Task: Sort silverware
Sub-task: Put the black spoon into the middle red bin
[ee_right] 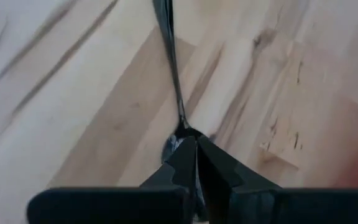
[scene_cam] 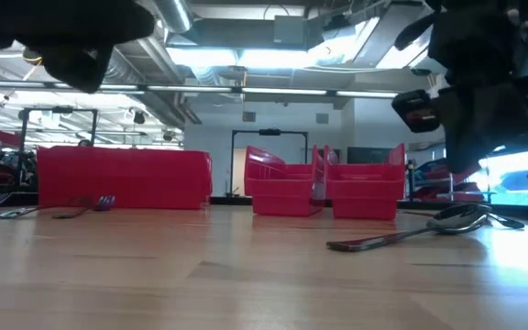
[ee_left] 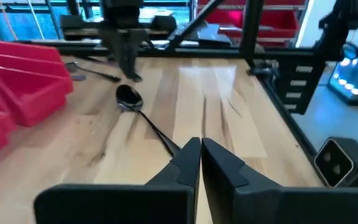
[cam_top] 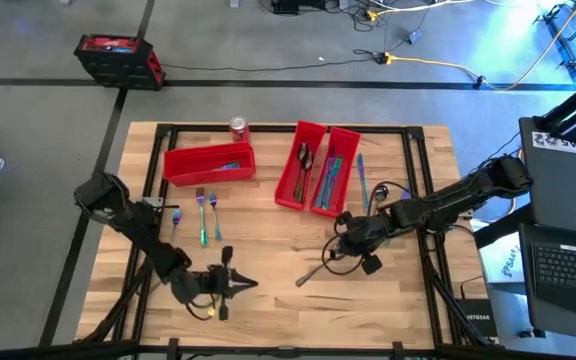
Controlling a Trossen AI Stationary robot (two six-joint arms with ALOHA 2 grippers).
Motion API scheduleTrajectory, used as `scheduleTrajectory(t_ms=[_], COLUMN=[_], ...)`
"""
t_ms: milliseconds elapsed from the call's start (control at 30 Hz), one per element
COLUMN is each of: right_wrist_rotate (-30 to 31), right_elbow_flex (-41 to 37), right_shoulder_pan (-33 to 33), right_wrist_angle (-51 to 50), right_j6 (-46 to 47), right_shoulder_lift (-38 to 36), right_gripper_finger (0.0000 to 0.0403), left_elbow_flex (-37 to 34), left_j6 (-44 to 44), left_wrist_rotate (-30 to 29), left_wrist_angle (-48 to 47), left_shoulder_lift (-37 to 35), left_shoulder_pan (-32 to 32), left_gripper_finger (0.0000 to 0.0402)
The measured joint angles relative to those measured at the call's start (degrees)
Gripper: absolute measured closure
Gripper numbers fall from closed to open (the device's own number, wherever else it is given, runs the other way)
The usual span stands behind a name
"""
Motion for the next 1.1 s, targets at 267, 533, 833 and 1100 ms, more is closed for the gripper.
scheduleTrajectory(t_ms=[267,533,833,1100], right_wrist_rotate=[4.0,7.7,10.6,10.6], right_elbow_flex=[0.0,0.0,0.1,0.2], right_shoulder_pan=[2.2,2.6,2.6,2.7], right_wrist_angle=[-3.6,-1.7,-1.0,-1.0], right_j6=[-1.5,-2.9,-1.4,5.7], right_shoulder_lift=[0.8,6.2,10.5,10.6], right_gripper_finger=[0.0403,0.0403,0.0403,0.0403], left_elbow_flex=[8.4,10.5,10.5,11.0], left_j6=[-1.2,-7.6,-16.8,-26.7], left_wrist_rotate=[0.0,0.5,1.9,4.2], left_wrist_angle=[-0.1,-0.9,-0.2,-0.5], left_shoulder_lift=[11.5,14.6,14.5,14.5], left_shoulder_pan=[0.4,2.2,2.8,5.3], left_gripper_finger=[0.0401,0.0401,0.0401,0.0401])
